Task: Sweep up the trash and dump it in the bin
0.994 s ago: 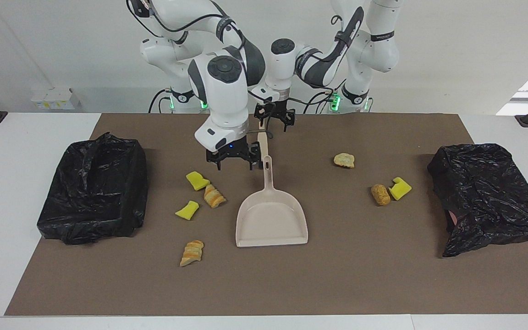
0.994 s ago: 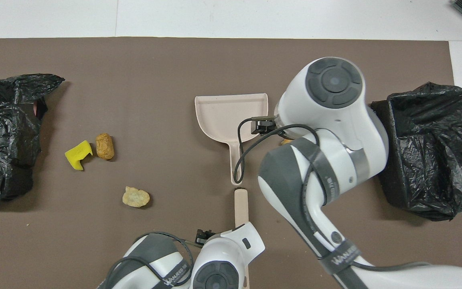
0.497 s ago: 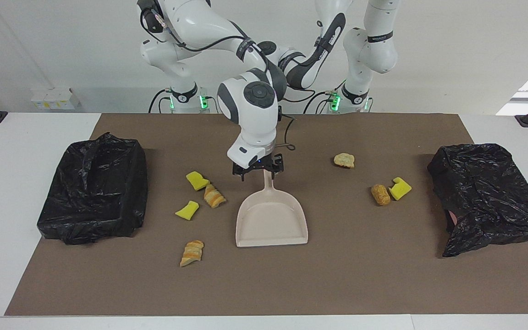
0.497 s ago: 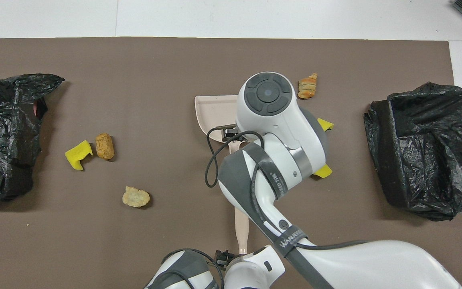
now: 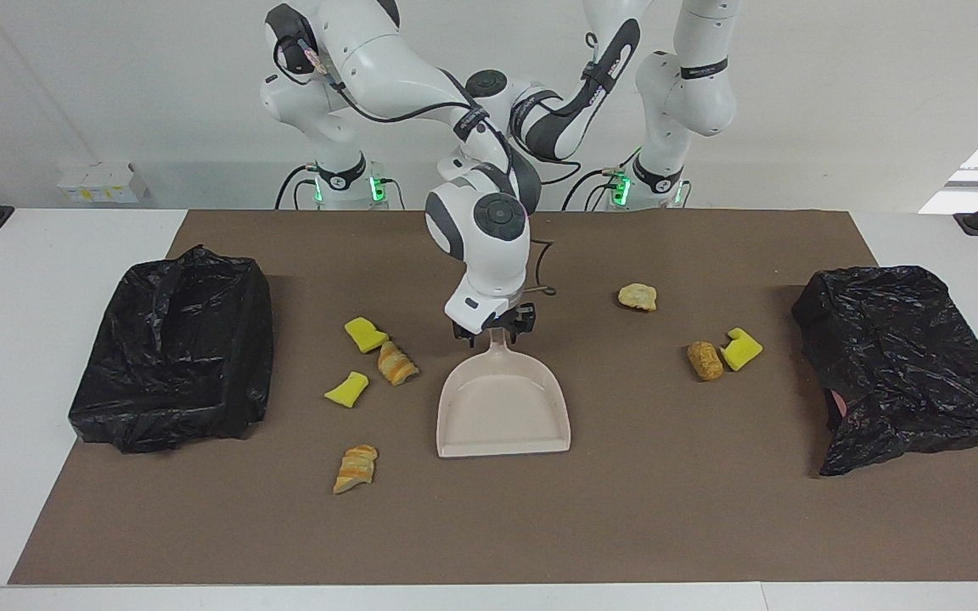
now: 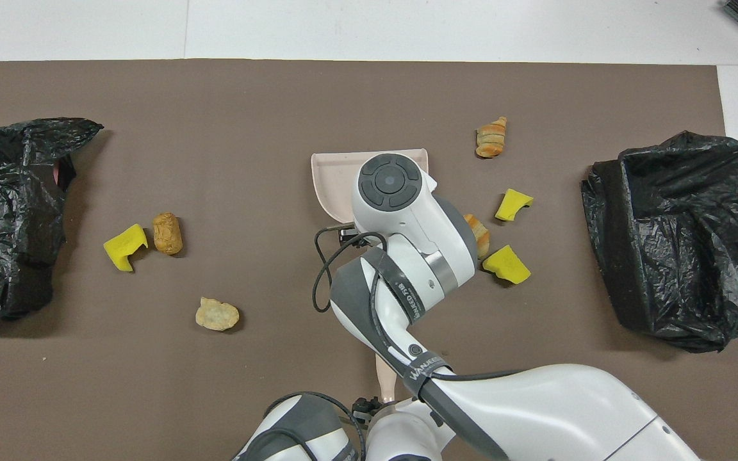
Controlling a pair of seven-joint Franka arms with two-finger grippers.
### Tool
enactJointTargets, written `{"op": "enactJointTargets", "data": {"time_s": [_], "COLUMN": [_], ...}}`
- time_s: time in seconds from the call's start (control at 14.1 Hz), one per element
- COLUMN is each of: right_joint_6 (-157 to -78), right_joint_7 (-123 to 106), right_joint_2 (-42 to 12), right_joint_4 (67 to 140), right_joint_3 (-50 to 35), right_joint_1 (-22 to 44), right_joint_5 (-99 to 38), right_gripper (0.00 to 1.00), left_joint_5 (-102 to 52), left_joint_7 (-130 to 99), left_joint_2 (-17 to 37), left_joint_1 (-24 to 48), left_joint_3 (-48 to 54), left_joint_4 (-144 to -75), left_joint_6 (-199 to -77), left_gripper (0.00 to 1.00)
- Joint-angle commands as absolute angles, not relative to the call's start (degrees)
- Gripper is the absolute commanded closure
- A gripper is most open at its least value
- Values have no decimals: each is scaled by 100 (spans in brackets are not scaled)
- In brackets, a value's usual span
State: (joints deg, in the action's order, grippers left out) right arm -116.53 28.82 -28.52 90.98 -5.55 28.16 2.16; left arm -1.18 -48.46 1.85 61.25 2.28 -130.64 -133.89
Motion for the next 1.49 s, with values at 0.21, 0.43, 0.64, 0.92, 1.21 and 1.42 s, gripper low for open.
{"op": "enactJointTargets", "data": {"time_s": [0.21,0.43,0.64,0.92,1.21,1.42], "right_joint_6": [-11725,-11480,-11391,-11242,-10855,-10592], "right_joint_7": [2909,2138,1357,-372,-1886,-3062], "right_joint_2": [-2602,-2304,-2075,-2048,-2057,-2039], "right_joint_4": [9299,9299,9290,9141,8983,9009], "right_joint_3": [-580,-598,-598,-580,-571,-563], "right_joint_1": [2883,2821,2637,2303,2127,2127], "right_joint_5": [114,70,79,149,333,517], "right_gripper": [100,100,100,100,100,100], "left_joint_5": [-220,-299,-299,-290,-264,-176], "left_joint_7": [-4904,-4904,-4861,-4808,-4212,-3876], "left_joint_2": [79,70,53,-176,-123,-44], "left_joint_1": [6126,6117,5898,5371,4389,3589], "left_joint_3": [185,176,167,141,132,123], "left_joint_4": [-13104,-13078,-13052,-13026,-12737,-12507], "left_joint_6": [-13149,-12912,-12666,-12271,-11797,-11646], "left_gripper": [72,100,100,100,100,100]}}
